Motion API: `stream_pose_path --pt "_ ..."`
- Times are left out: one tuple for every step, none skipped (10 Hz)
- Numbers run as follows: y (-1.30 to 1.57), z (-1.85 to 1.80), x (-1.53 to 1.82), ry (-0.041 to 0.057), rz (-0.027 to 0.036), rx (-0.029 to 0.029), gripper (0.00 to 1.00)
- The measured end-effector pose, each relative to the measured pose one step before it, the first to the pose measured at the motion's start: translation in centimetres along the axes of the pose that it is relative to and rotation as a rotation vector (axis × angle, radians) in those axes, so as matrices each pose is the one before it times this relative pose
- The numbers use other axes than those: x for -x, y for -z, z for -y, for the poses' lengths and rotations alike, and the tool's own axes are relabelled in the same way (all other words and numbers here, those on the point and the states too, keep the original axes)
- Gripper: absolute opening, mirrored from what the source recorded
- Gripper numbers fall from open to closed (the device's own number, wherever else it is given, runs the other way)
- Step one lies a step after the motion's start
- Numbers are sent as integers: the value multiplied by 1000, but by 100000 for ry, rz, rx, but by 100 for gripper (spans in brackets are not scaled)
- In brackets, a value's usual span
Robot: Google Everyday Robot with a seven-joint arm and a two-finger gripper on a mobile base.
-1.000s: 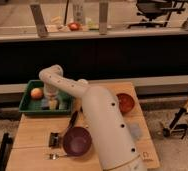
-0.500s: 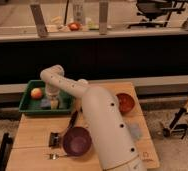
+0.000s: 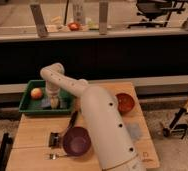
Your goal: Place sponge in table surface
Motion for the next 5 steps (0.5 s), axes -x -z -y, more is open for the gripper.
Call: stream_pose_path --pt "510 106 -1 309 -148 -358 0" --pt "718 195 206 664 52 -765 0" --pt "969 156 283 911 -6 -873 0" --pt "1247 237 239 1033 260 -1415 0" --pt "1109 243 128 889 354 -1287 0"
